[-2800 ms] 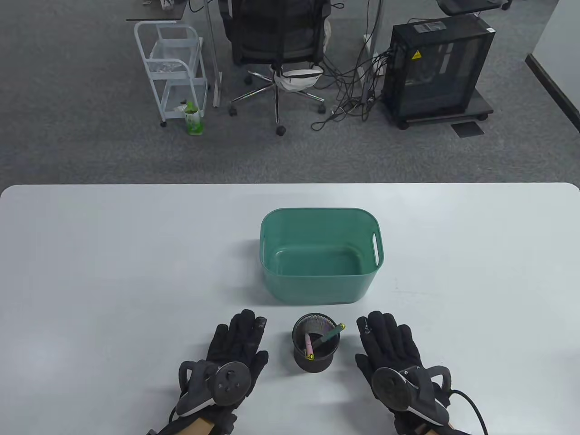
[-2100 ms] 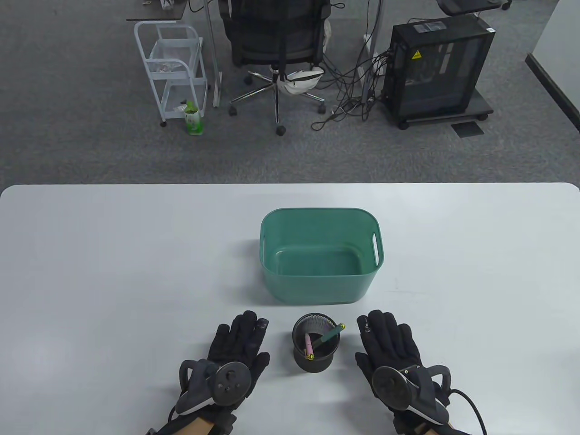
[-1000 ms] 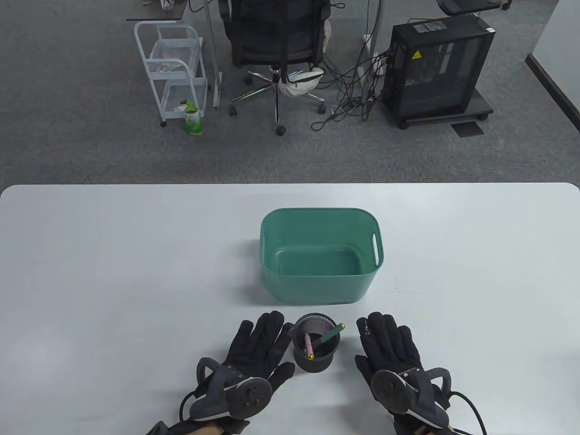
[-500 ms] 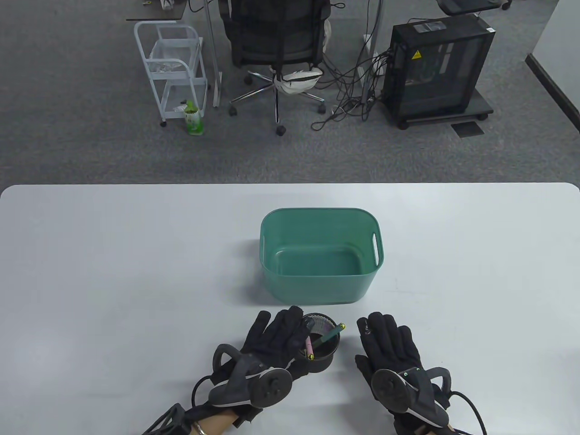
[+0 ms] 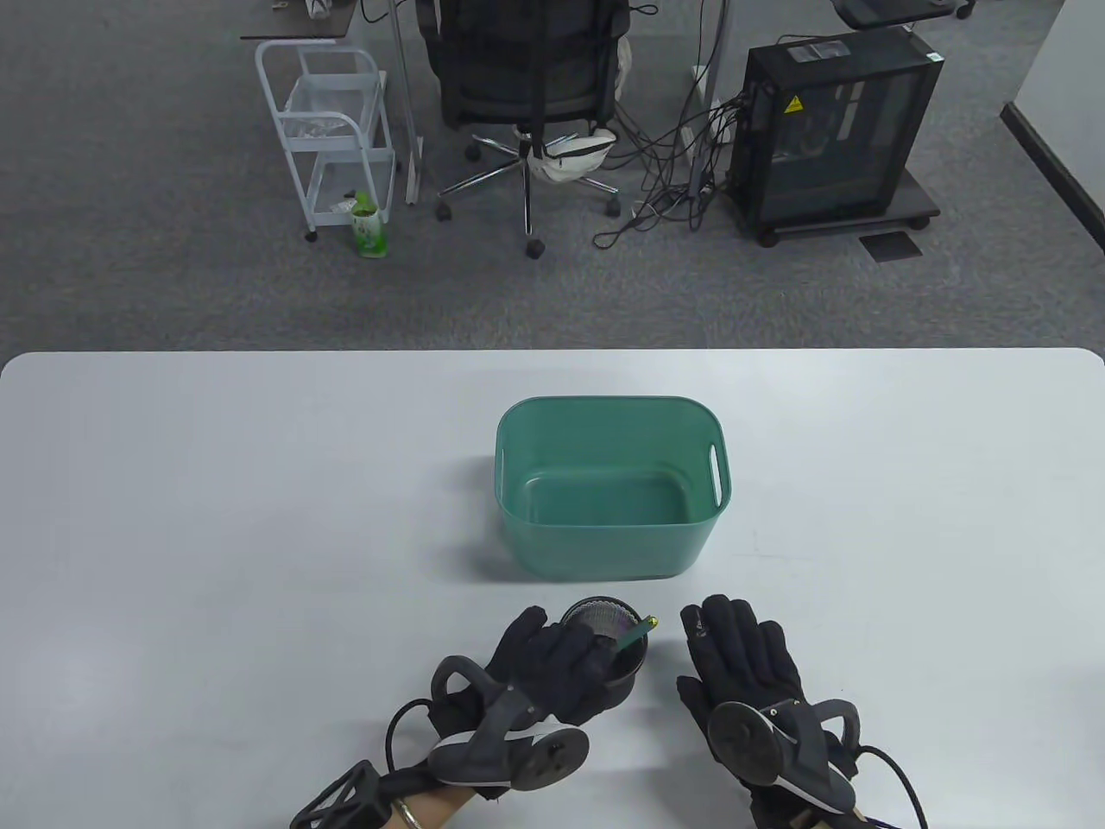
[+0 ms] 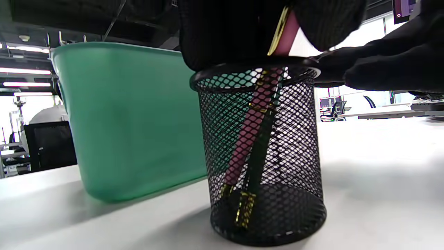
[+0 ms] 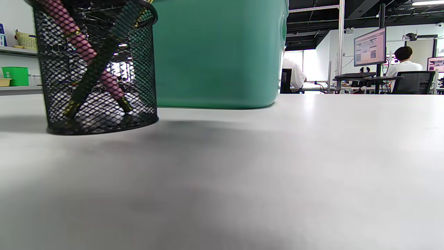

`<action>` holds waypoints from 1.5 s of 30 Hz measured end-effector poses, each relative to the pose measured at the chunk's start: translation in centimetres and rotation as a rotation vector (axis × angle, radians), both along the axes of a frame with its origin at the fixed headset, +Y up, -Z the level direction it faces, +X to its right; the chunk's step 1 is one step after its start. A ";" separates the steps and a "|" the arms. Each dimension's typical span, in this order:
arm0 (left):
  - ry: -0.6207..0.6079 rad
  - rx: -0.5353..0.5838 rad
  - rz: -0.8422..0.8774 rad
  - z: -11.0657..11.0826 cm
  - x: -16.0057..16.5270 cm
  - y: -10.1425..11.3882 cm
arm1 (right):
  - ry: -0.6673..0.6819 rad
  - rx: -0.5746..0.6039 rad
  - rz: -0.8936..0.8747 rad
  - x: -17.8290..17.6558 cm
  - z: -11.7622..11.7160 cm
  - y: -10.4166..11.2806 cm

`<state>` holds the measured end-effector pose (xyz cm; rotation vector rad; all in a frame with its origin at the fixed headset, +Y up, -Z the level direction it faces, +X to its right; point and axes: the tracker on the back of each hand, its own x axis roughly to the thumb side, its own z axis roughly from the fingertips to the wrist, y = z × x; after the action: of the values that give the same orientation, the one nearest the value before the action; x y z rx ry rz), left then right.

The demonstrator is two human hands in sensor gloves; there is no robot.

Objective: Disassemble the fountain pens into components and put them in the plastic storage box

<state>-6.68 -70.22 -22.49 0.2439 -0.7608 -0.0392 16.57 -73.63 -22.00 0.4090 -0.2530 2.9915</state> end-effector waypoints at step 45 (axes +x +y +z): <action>0.102 0.214 0.239 1.2 -2.9 7.2 | 0.002 -0.025 -0.006 0.1 -0.1 -0.1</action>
<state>-9.56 -63.00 -21.32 0.5313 -0.6222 0.0933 16.66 -73.75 -22.10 0.4083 -0.2165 2.9851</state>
